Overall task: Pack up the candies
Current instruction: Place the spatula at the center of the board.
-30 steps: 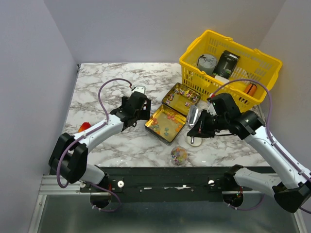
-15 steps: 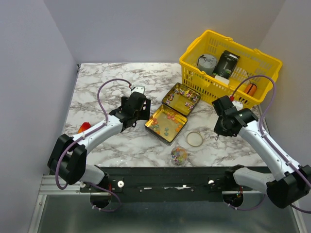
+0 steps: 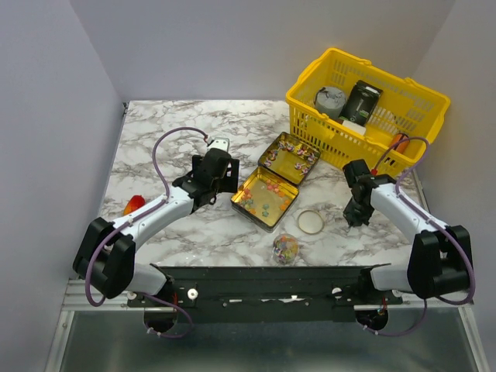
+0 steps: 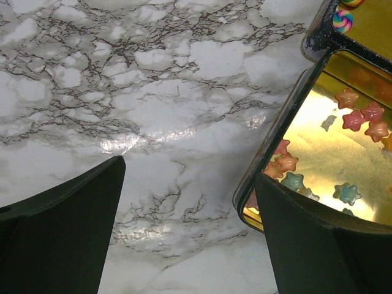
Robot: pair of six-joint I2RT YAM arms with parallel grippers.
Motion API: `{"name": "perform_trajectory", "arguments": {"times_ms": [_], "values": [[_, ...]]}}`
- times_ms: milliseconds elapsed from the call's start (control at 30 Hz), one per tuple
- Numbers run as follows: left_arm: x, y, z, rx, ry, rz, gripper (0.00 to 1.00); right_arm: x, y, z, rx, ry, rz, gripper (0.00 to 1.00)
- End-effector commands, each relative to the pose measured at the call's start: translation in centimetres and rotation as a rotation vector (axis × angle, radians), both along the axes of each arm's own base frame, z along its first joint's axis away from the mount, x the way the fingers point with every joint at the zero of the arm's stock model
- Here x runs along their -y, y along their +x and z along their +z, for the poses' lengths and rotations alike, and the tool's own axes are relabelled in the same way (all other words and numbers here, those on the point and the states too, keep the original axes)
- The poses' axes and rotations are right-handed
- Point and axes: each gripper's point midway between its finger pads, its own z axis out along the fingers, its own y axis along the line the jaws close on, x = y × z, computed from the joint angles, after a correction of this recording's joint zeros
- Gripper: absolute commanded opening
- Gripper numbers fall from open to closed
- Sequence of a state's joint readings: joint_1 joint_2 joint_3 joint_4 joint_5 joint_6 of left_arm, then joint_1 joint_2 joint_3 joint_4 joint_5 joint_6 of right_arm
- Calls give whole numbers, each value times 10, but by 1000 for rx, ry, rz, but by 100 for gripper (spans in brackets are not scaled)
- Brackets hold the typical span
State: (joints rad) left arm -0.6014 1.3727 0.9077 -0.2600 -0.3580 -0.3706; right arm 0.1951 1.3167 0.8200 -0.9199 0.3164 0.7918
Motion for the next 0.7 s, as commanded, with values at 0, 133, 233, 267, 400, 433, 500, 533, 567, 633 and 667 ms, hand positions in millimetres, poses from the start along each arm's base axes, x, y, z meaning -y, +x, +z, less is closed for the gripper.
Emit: {"name": "perform_trajectory", "arguments": {"times_ms": [0,133,233,267,400,433,500,533,567,633,667], "values": [[-3,4,9,33,-15,14,99,-8,11,-16,11,42,-6,1],[-5,3,12,37,-5,11,99,-9,6,-32,-39,47,-15,9],[-5,-1,17,38,-10,-4,99,-13,2,-43,-75,66,-4,6],[-4,-1,24,49,-10,-17,99,-13,1,-46,-85,66,-9,6],[-11,-5,37,74,28,-44,99,-11,-2,-49,-102,57,-17,18],[-12,-5,39,77,34,-45,99,-11,-3,-48,-102,56,-18,20],[-15,-6,44,88,37,-43,99,-10,-1,-43,-86,56,-20,30],[-14,-7,45,89,34,-45,99,-10,-2,-41,-84,56,-22,33],[-15,-7,47,90,30,-45,99,-11,0,-37,-74,60,-21,38],[-13,-10,46,83,17,-48,99,-12,0,-29,-54,67,-19,43],[-13,-11,46,81,10,-45,99,-12,4,-23,-33,71,-16,47]]}}
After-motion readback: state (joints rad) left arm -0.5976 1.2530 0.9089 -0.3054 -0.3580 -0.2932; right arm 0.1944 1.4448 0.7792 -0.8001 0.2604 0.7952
